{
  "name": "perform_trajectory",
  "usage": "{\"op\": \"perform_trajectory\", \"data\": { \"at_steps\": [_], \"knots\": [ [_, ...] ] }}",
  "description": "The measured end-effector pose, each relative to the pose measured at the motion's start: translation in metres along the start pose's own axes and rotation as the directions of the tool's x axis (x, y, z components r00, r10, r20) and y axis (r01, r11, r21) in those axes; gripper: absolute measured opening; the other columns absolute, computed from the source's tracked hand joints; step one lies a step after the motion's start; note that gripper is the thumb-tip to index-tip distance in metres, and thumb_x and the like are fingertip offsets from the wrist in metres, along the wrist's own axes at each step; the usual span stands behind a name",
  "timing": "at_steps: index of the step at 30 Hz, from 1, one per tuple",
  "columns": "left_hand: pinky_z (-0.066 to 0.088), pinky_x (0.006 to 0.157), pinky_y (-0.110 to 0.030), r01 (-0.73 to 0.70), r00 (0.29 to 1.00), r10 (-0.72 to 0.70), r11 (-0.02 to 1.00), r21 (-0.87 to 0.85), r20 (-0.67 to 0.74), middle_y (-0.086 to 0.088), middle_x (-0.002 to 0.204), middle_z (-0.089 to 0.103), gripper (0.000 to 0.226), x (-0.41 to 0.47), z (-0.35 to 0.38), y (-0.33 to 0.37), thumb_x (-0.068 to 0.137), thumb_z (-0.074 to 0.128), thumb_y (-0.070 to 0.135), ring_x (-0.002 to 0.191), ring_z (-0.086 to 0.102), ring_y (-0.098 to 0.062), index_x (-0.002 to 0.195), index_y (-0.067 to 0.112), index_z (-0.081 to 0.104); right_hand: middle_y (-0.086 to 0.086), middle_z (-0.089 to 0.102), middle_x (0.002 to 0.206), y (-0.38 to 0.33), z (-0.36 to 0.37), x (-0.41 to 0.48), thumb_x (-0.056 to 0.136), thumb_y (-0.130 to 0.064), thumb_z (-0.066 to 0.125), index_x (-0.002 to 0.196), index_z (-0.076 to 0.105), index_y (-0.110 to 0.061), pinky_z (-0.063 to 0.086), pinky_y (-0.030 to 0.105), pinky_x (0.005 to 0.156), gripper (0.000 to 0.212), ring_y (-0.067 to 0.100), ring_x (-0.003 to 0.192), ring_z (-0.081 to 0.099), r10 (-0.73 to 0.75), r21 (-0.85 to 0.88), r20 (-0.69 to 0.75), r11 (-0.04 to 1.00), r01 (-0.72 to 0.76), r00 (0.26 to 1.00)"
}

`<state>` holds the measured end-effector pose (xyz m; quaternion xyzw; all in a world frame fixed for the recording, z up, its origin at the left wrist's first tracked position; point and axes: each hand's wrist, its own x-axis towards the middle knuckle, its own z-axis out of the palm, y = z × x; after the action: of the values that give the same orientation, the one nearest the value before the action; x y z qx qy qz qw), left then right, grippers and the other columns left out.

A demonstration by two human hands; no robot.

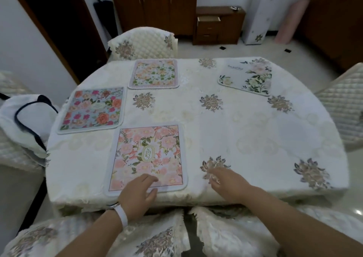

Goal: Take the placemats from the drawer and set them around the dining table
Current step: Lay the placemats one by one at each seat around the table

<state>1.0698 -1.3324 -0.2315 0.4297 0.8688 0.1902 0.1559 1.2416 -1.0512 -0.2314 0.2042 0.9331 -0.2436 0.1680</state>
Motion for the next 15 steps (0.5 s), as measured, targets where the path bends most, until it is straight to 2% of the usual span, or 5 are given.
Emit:
{"op": "perform_trajectory", "data": {
  "at_steps": [6,10,15],
  "knots": [
    [0.039,0.097,-0.025,0.008,0.997,-0.011,0.999,-0.046,-0.082,0.01,0.128,0.057,0.032,0.021,0.012,0.093,0.097,0.052,0.032,0.118,0.051,-0.011,0.128,0.024,0.058,-0.008,0.048,0.146,0.062,-0.043,-0.039,0.097,-0.046,0.039,0.145,0.042,-0.031,0.039,0.033,0.102,0.05,0.015,0.131,0.045,-0.057,-0.035,-0.077,0.998,0.054,0.995],
    [0.037,0.102,-0.026,-0.075,0.996,0.076,0.997,0.025,-0.04,0.012,0.136,0.052,0.042,0.036,0.029,0.164,0.095,0.052,0.04,0.124,0.047,-0.01,0.136,0.027,0.052,-0.01,0.05,0.142,0.118,-0.072,-0.069,0.097,-0.045,0.038,0.142,0.044,-0.03,0.041,0.031,0.099,0.048,0.014,0.127,0.047,-0.111,-0.051,-0.16,0.993,0.105,0.981],
    [0.047,0.095,-0.03,-0.182,0.98,0.192,0.971,0.153,-0.048,0.006,0.126,0.063,0.042,0.059,0.048,0.24,0.087,0.061,0.041,0.114,0.06,-0.015,0.125,0.024,0.064,-0.009,0.052,0.137,0.183,-0.101,-0.098,0.096,-0.045,0.039,0.14,0.045,-0.029,0.043,0.034,0.096,0.048,0.014,0.124,0.047,-0.148,-0.075,-0.212,0.988,0.135,0.966]
  ]
}}
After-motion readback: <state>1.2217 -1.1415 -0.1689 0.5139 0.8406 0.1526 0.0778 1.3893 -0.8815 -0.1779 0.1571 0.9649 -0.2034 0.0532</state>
